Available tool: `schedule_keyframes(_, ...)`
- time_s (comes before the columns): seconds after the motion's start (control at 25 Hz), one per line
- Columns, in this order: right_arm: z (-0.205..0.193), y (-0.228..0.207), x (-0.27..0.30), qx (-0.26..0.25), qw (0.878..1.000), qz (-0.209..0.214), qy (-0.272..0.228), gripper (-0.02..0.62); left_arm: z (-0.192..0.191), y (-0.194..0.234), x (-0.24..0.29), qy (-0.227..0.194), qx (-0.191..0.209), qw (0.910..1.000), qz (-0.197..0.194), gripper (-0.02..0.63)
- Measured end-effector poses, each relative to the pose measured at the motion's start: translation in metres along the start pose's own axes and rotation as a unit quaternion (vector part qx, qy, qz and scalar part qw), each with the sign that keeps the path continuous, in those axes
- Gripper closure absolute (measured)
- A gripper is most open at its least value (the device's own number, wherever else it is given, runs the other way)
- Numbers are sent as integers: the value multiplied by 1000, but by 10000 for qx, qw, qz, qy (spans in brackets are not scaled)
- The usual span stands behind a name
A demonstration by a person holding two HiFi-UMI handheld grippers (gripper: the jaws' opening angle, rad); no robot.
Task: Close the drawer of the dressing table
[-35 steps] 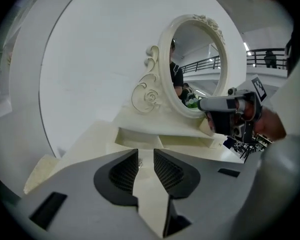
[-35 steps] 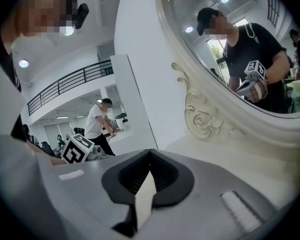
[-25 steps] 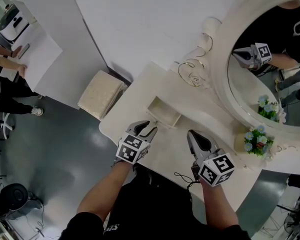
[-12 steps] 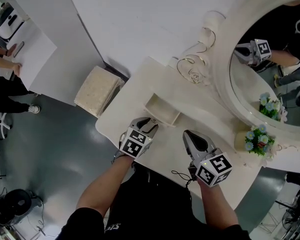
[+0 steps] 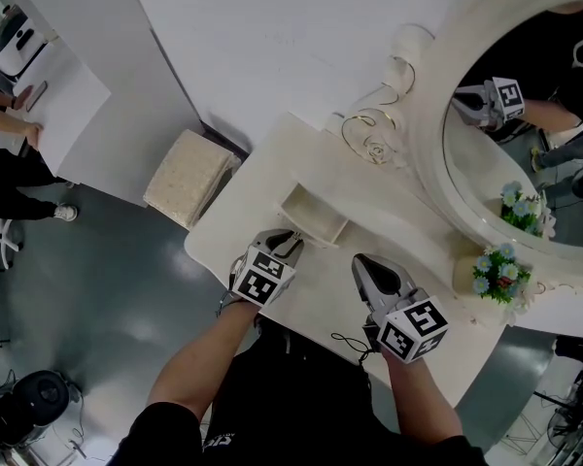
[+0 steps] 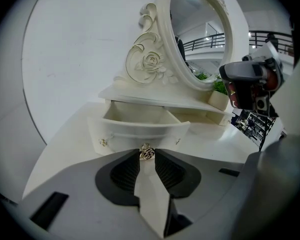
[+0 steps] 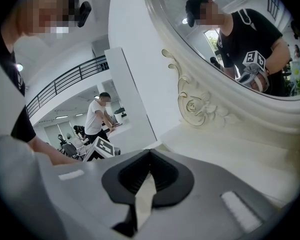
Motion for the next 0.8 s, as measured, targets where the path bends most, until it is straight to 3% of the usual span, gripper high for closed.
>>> schedule_keyframes(0.4,0,-3,-4,-35,10000,-23,26,584,0,-1,0,83,-61,9999,39,506)
schedule_keyframes(0.68,-10,3,26,-720,9956,144,585,583,-2,-2,-9,-173,-214,9996,-16,482)
schedule_keyframes(0.76,-12,7,41,-991,9915,283,800,502,-1,-3,-19,-314,-228,9992,27,482)
schedule_keyframes(0.8,-14,10,49,-1152,9887,316,901,495,-1,-3,-24,-391,-226,9990,56,482)
Point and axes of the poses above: the fingertips, and each gripper's own axes: x forward along the fingers, y to its left, z out of its top, the point moved 10 cm from there along -x, backward along the fingers, and after that the axes turned 7 degrees about -z, right-handed, at the moved point
